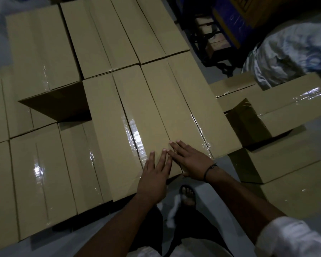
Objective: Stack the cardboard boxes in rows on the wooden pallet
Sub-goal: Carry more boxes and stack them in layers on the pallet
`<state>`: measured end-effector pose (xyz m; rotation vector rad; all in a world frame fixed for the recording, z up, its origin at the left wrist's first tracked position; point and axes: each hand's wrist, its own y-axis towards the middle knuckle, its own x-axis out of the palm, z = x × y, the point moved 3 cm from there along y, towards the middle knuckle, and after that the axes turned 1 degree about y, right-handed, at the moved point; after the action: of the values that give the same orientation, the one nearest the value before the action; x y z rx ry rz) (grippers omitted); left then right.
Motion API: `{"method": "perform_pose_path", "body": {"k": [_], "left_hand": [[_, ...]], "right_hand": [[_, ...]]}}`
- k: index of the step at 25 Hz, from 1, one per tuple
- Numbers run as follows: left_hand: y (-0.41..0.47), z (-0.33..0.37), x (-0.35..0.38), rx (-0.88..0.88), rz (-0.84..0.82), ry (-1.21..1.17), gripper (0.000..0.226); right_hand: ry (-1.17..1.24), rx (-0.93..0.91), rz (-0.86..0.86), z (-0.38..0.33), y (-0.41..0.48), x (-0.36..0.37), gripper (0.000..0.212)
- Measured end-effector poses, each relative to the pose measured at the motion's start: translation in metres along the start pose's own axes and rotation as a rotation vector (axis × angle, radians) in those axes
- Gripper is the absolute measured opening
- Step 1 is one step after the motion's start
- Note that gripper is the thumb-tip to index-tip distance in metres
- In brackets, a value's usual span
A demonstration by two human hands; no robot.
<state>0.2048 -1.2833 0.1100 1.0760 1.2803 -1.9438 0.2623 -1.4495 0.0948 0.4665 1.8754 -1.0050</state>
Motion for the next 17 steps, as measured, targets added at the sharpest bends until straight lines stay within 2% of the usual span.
{"method": "perform_pose_path", "body": {"k": [6, 10, 12, 15, 17], "left_hand": [[0.003, 0.001, 0.001, 0.011, -0.018, 0.001, 0.106], [0.005, 0.006, -0.009, 0.013, -0.011, -0.048, 0.095], [0.010, 0.014, -0.020, 0.041, 0.026, -0.075, 0.091], [0.025, 0.032, -0.034, 0.098, 0.077, -0.075, 0.086], [0.042, 0.053, -0.042, 0.148, 0.082, -0.045, 0.086]], "right_hand": [[0.025, -0.021, 0.014, 0.000, -0.002, 0.000, 0.116], [0.143, 0.043, 0.034, -0.001, -0.006, -0.010, 0.106], [0.326, 0.141, 0.129, 0.001, -0.017, -0.018, 0.095], [0.615, 0.336, 0.364, 0.016, -0.039, -0.023, 0.082], [0.719, 0.466, 0.472, 0.039, -0.057, -0.021, 0.076]]}}
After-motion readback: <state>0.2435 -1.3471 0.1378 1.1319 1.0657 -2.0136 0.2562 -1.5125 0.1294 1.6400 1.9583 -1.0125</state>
